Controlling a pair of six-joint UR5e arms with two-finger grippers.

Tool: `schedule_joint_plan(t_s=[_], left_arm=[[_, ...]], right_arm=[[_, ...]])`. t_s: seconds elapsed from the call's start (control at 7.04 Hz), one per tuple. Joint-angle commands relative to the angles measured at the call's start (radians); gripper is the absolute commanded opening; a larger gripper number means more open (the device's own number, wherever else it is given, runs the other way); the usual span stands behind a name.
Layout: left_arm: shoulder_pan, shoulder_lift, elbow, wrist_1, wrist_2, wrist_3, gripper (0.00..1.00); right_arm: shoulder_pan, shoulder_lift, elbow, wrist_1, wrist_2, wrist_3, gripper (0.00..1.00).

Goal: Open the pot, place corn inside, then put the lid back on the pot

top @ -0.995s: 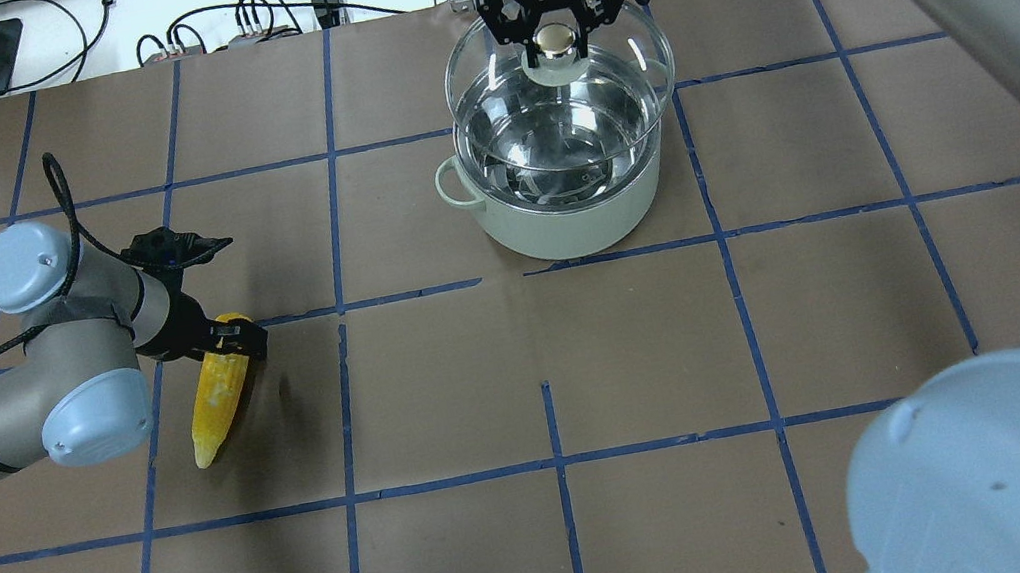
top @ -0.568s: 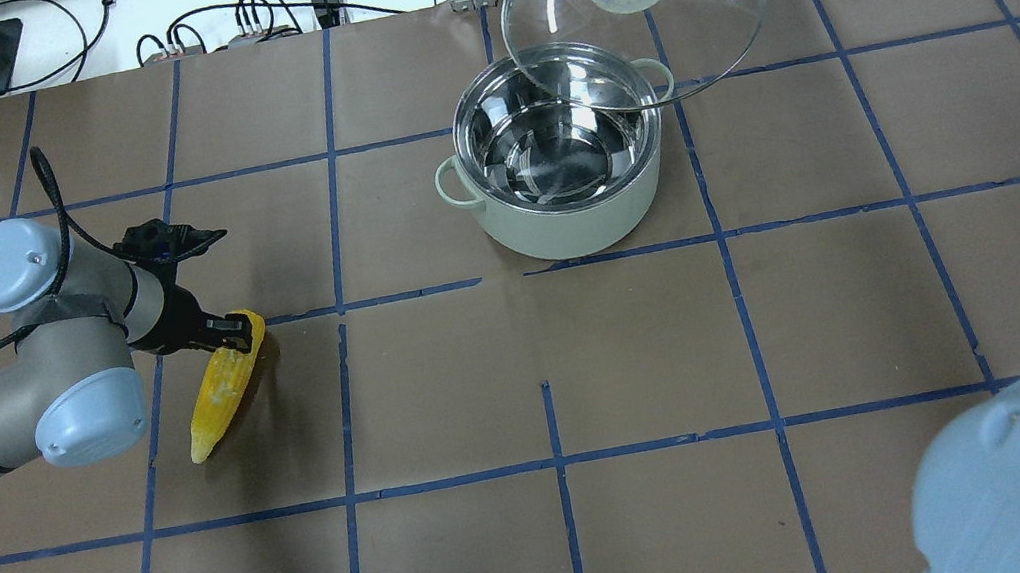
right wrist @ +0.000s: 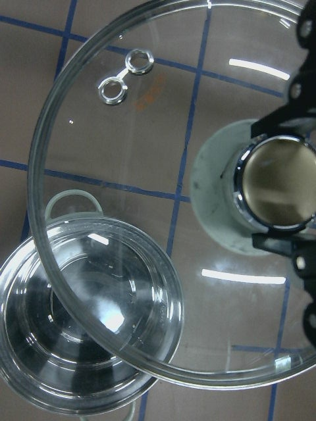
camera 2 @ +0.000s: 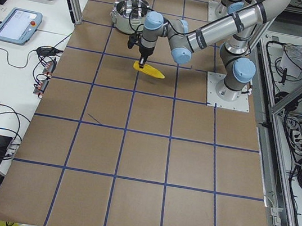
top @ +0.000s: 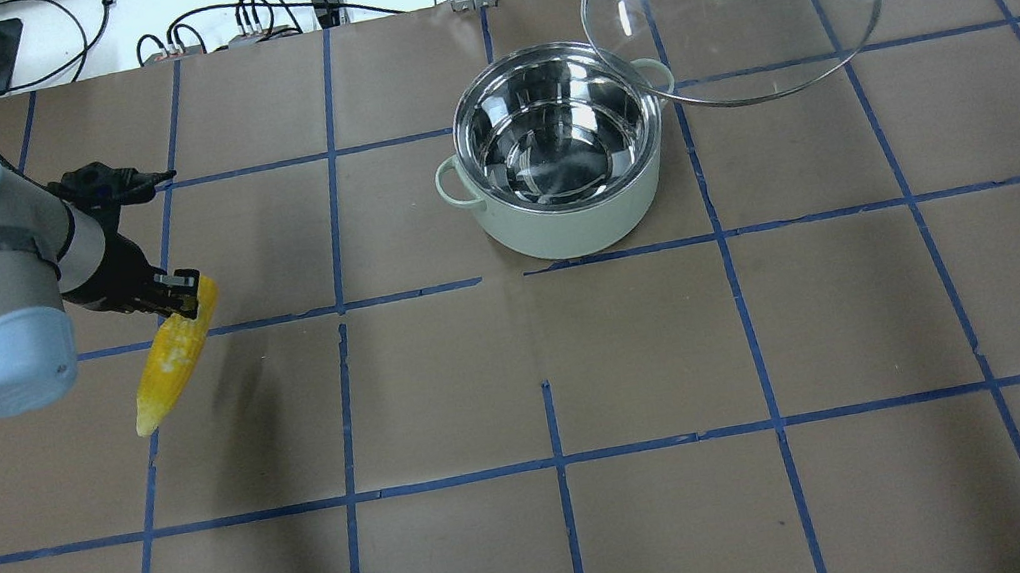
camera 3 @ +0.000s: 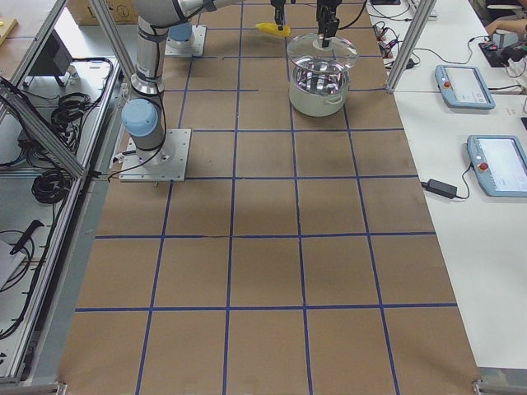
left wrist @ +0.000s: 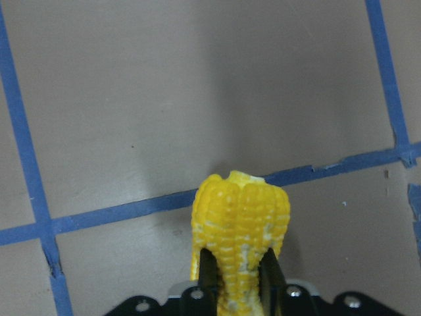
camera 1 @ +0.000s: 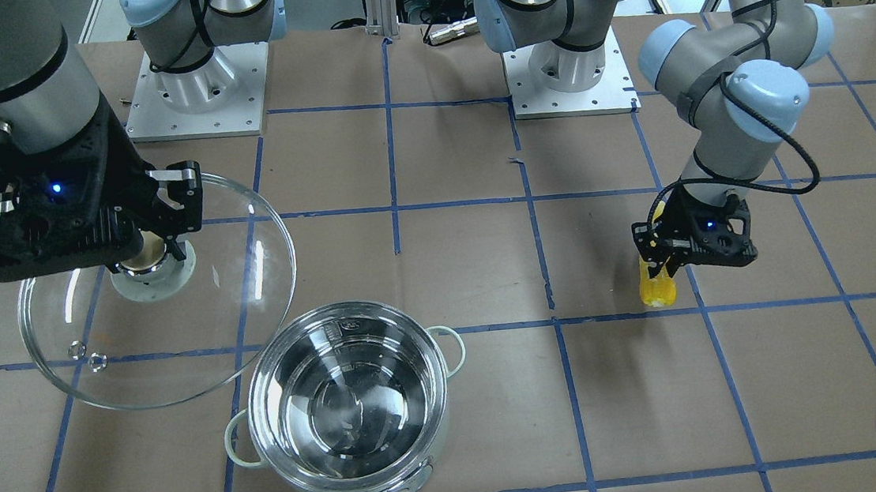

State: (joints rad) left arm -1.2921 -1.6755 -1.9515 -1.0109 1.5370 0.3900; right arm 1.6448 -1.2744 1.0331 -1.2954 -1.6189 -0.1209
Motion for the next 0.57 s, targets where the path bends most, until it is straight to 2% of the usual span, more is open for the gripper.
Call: schedule_joint_plan(t_s=[0.0,0.14,0.43], left_arm=[[-0.033,0.049,0.187,-0.280,0.015,-0.127,0.21],[-0.073,0.043,0.245,-0.354,0.012,-0.272,0.19],[-0.221,0.008,0.337,-0.387,0.012,-0.544,0.19]], right_arm=[[-0.023,-0.130,0.185,-0.027,0.055,-0.005,0.13],[-0.040,-0.170,0.277,-0.086,0.057,-0.005,0.13],[-0.040,-0.210,0.373,-0.160,0.060,-0.002,0.14]])
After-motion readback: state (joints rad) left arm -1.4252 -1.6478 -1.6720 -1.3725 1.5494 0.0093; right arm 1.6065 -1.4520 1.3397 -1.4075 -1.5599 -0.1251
